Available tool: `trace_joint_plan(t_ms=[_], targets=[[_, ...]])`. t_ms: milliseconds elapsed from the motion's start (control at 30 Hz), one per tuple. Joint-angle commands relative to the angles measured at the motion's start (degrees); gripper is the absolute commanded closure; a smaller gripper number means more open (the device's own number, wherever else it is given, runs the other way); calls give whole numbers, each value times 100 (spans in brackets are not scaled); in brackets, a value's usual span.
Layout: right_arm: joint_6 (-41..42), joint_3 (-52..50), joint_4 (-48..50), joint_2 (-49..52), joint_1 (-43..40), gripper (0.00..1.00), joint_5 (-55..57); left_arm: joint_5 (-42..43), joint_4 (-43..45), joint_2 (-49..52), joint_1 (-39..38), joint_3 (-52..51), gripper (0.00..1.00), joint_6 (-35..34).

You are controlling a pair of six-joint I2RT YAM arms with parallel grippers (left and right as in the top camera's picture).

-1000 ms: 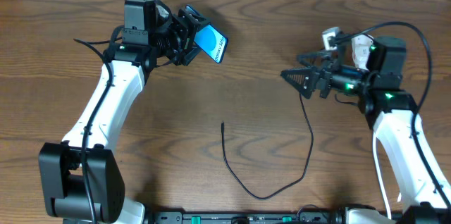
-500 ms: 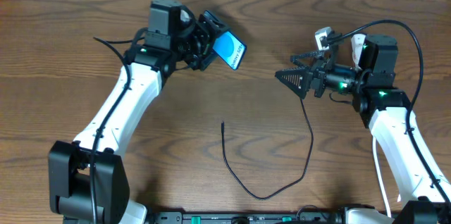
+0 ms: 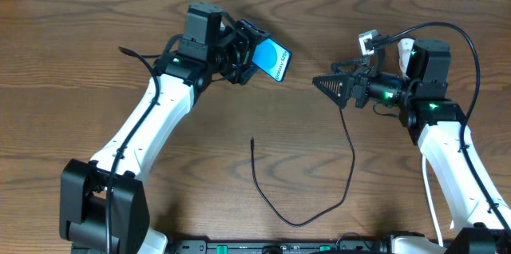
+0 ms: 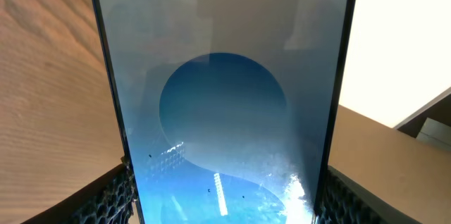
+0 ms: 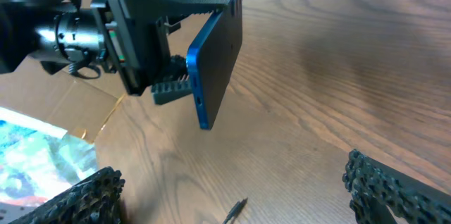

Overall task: Plug charger to phone and switch on socket
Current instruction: 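Raise the right gripper and swing it toward the held phone, then bring the right gripper against the phone's edge beside the left gripper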

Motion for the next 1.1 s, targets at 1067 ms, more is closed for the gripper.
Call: trace_joint_plan(t_ms=[1067], targets=[[1027, 109, 339, -15, 1298, 7, 2031, -680, 70, -195, -1027, 52, 92, -1259]])
